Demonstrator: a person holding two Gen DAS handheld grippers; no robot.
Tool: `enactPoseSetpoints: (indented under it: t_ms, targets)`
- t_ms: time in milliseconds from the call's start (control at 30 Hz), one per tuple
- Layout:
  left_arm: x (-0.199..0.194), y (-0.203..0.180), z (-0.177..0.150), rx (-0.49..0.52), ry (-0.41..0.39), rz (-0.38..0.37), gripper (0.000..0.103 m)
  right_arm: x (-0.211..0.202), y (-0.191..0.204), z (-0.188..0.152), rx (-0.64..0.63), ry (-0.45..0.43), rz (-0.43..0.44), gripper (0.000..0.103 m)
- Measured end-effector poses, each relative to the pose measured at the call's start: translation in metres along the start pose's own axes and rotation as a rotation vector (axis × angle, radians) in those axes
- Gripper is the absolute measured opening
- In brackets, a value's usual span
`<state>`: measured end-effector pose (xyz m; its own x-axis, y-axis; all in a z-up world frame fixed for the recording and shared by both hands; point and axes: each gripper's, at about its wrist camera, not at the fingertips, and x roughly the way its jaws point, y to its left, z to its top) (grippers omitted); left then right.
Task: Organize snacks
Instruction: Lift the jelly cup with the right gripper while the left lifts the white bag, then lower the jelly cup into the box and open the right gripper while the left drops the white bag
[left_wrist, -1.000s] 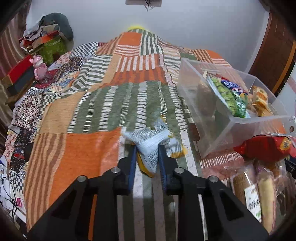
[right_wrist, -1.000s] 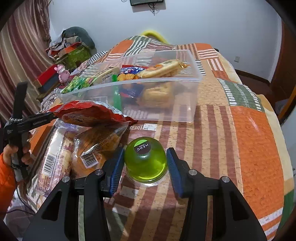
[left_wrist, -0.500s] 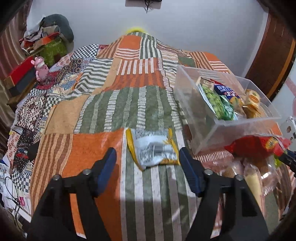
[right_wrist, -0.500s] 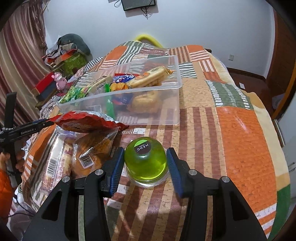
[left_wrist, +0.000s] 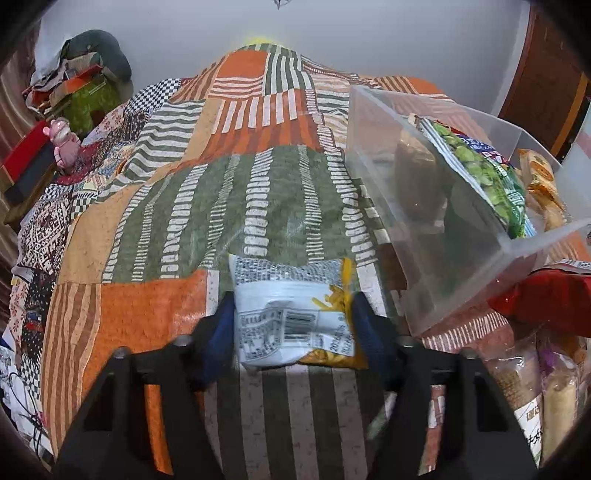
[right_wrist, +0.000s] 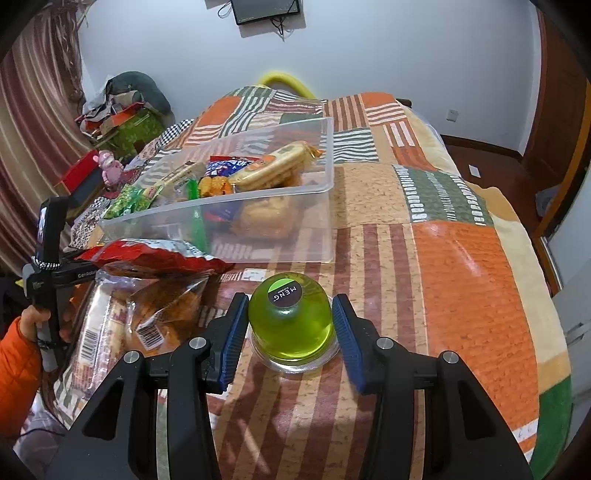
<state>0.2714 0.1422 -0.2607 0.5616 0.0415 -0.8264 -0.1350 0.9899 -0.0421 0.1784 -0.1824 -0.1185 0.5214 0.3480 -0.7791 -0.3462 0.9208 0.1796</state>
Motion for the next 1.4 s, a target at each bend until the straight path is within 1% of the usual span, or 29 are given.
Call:
enactPoseSetpoints:
  t_ms: [33, 133, 233, 333, 433, 633, 767, 867, 1000, 1133, 1333, 1400]
  targets:
    - [-0.001, 0.000, 0.000, 0.002, -0.004, 0.003, 0.054, 0.000, 0.000, 0.000, 0.003, -0.001, -0.001, 0.043]
    - [-0.004, 0.002, -0.001, -0.001, -0.007, 0.006, 0.052, -0.002, 0.000, 0.001, 0.005, -0.006, 0.001, 0.043]
    - [-0.010, 0.005, -0.004, -0.007, -0.010, 0.012, 0.051, -0.005, 0.001, 0.003, 0.000, -0.014, 0.004, 0.043]
    - [-0.025, 0.007, -0.005, -0.009, -0.031, 0.016, 0.051, -0.008, 0.002, 0.008, -0.008, -0.027, 0.005, 0.043]
    - [-0.044, 0.010, -0.001, -0.017, -0.061, 0.020, 0.051, -0.015, 0.002, 0.013, -0.013, -0.054, 0.006, 0.043]
    - [-0.087, 0.006, 0.015, -0.014, -0.153, -0.002, 0.051, -0.026, 0.005, 0.030, -0.029, -0.109, 0.004, 0.043]
    - [-0.107, -0.007, 0.027, 0.001, -0.202, -0.018, 0.051, -0.030, 0.009, 0.045, -0.047, -0.147, 0.004, 0.043]
    - [-0.118, -0.023, 0.034, 0.027, -0.230, -0.050, 0.051, -0.031, 0.012, 0.054, -0.056, -0.174, 0.004, 0.043]
    - [-0.122, -0.042, 0.044, 0.051, -0.240, -0.092, 0.051, -0.028, 0.016, 0.064, -0.065, -0.197, 0.009, 0.043]
    - [-0.116, -0.061, 0.051, 0.080, -0.230, -0.123, 0.051, -0.020, 0.022, 0.073, -0.085, -0.205, 0.003, 0.043]
    - [-0.101, -0.081, 0.060, 0.112, -0.202, -0.160, 0.051, -0.002, 0.020, 0.076, -0.094, -0.183, -0.004, 0.043]
    - [-0.097, -0.088, 0.063, 0.127, -0.204, -0.158, 0.051, 0.006, 0.020, 0.077, -0.095, -0.168, -0.008, 0.043]
